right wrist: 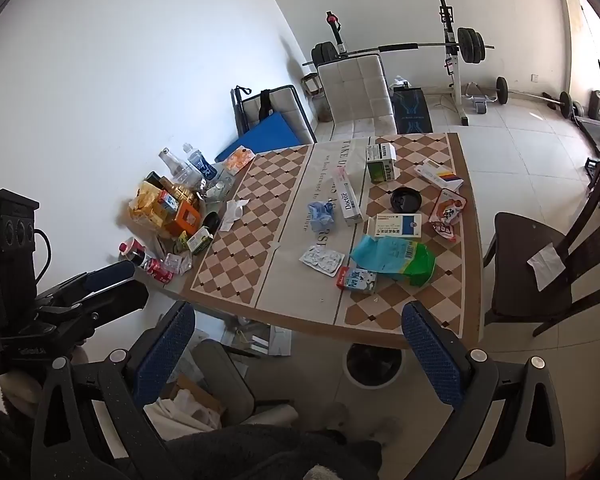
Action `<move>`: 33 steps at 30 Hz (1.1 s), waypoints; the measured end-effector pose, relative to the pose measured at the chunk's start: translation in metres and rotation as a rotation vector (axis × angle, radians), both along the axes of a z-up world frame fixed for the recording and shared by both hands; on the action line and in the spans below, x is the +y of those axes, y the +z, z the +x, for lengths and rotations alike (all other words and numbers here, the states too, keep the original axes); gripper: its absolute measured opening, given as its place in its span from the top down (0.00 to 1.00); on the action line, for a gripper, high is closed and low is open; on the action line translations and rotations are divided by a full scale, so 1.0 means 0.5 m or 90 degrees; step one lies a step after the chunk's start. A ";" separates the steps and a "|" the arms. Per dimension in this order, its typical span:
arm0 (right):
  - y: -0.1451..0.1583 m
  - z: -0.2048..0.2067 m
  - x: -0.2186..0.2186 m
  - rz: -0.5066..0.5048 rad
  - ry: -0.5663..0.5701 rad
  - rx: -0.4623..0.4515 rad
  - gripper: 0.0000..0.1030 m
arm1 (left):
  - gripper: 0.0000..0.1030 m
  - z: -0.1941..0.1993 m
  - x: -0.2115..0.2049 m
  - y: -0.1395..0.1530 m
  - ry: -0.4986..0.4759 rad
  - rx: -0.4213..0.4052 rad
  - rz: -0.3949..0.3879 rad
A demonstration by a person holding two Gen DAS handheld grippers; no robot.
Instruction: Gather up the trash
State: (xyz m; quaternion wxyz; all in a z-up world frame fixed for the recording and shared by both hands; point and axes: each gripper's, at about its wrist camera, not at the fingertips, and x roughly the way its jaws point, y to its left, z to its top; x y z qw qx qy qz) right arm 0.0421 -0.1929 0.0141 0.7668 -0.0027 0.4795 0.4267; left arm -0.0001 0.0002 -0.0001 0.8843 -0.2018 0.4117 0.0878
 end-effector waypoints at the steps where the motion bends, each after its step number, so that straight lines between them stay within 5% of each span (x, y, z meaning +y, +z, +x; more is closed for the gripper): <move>1: 0.000 -0.002 0.001 -0.006 0.001 -0.005 0.00 | 0.00 0.000 0.000 0.000 0.000 -0.001 0.000; 33: 0.005 -0.013 -0.006 -0.004 0.001 -0.002 0.00 | 0.00 -0.029 -0.010 -0.011 0.001 0.003 -0.005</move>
